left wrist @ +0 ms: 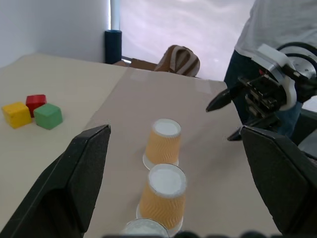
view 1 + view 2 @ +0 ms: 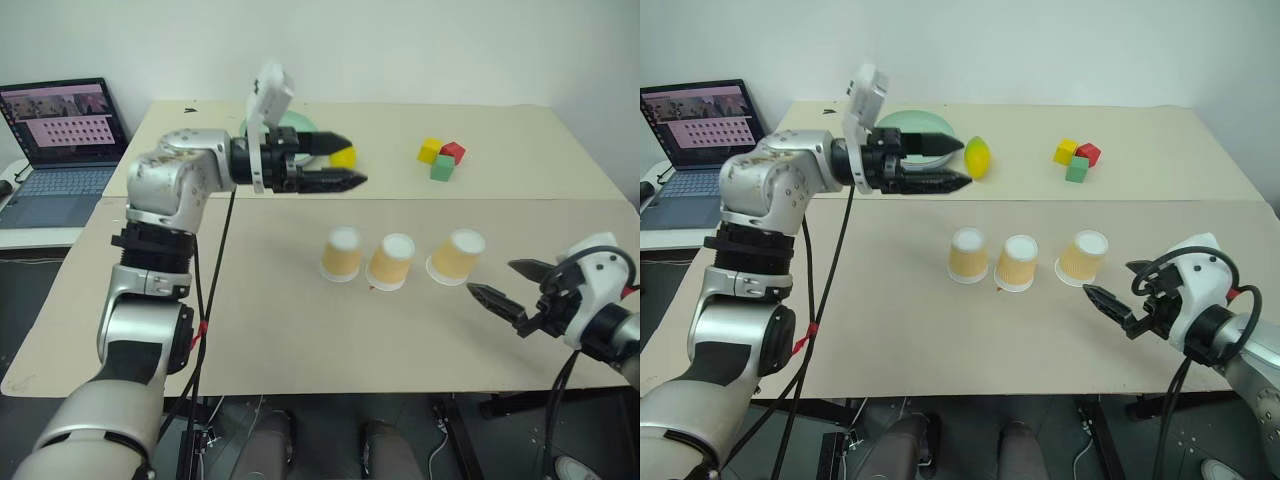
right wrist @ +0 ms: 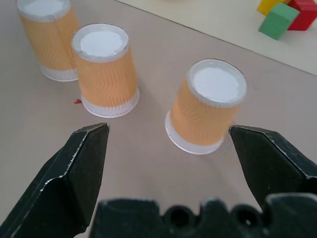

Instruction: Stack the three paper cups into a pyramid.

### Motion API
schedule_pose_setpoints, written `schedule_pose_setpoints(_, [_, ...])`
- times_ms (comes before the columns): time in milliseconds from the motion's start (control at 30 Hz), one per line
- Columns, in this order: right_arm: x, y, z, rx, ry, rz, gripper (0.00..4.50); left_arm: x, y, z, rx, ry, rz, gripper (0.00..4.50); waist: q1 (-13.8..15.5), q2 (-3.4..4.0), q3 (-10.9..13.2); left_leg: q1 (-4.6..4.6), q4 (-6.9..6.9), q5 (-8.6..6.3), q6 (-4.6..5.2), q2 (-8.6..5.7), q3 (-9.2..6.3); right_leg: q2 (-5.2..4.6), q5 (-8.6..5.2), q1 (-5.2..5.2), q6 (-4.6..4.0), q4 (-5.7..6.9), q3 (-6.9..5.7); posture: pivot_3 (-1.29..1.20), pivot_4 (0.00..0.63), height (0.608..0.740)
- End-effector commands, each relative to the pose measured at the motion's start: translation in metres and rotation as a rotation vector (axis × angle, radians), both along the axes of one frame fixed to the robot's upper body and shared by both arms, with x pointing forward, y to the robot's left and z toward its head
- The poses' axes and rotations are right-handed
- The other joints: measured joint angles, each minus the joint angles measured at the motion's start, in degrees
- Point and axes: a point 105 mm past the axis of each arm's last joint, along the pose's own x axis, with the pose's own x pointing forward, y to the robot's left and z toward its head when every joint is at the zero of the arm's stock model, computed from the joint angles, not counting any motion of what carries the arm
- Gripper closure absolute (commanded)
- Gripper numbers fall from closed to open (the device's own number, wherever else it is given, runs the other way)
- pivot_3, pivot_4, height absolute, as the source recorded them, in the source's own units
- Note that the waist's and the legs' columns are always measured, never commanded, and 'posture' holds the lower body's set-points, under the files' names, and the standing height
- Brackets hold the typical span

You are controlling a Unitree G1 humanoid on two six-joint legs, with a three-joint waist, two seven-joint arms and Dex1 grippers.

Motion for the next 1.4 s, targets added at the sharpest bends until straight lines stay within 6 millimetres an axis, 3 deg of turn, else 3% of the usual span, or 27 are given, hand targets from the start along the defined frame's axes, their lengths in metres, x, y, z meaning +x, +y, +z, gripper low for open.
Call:
schedule_pose_setpoints(33, [0.004, -0.009, 0.01, -0.001, -0.081, -0.02, 0.0, -0.006, -0.005, 0.006, 0.026, -0.095, -0.008, 0.07, -0.1, 0.0, 0.0, 0.0, 0.0, 0.0, 0.0, 0.0, 0.0, 0.0, 0.0, 0.0, 0.0, 0.0, 0.0, 0.0, 0.15, 0.74])
schedule_pose_setpoints(567, [0.067, -0.026, -0.023, 0.135, -0.127, -0.017, 0.0, -0.027, 0.004, 0.007, 0.059, -0.096, -0.037, 0.07, -0.9, 0.05, 0.0, 0.0, -0.01, 0.0, 0.0, -0.03, 0.01, 0.0, 0.0, -0.02, 0.01, 0.0, 0.03, 0.0, 0.15, 0.74])
schedule_pose_setpoints(800, [0.082, -0.013, -0.028, 0.179, -0.135, 0.015, 0.0, -0.027, 0.007, 0.009, 0.049, -0.096, -0.009, 0.07, -1.0, 0.06, 0.0, 0.01, -0.01, 0.0, 0.0, -0.03, 0.01, 0.01, 0.0, -0.02, 0.01, 0.0, 0.04, 0.0, 0.15, 0.74])
schedule_pose_setpoints(1300, [0.104, 0.011, -0.016, 0.143, -0.151, 0.109, 0.0, -0.024, 0.011, 0.003, 0.053, -0.1, 0.053, 0.07, -1.0, 0.06, 0.0, 0.01, -0.01, 0.0, 0.0, -0.05, 0.01, 0.01, 0.0, -0.04, 0.01, 0.02, 0.04, 0.0, 0.15, 0.74])
schedule_pose_setpoints(1400, [0.106, 0.009, -0.018, 0.141, -0.15, 0.099, 0.72, -0.023, 0.011, 0.002, 0.047, -0.095, 0.06, 0.0, -1.0, 0.06, 0.0, 0.0, -0.01, 0.0, 0.0, -0.05, 0.01, 0.01, 0.0, -0.03, 0.01, 0.01, 0.04, 0.0, 0.15, 0.74])
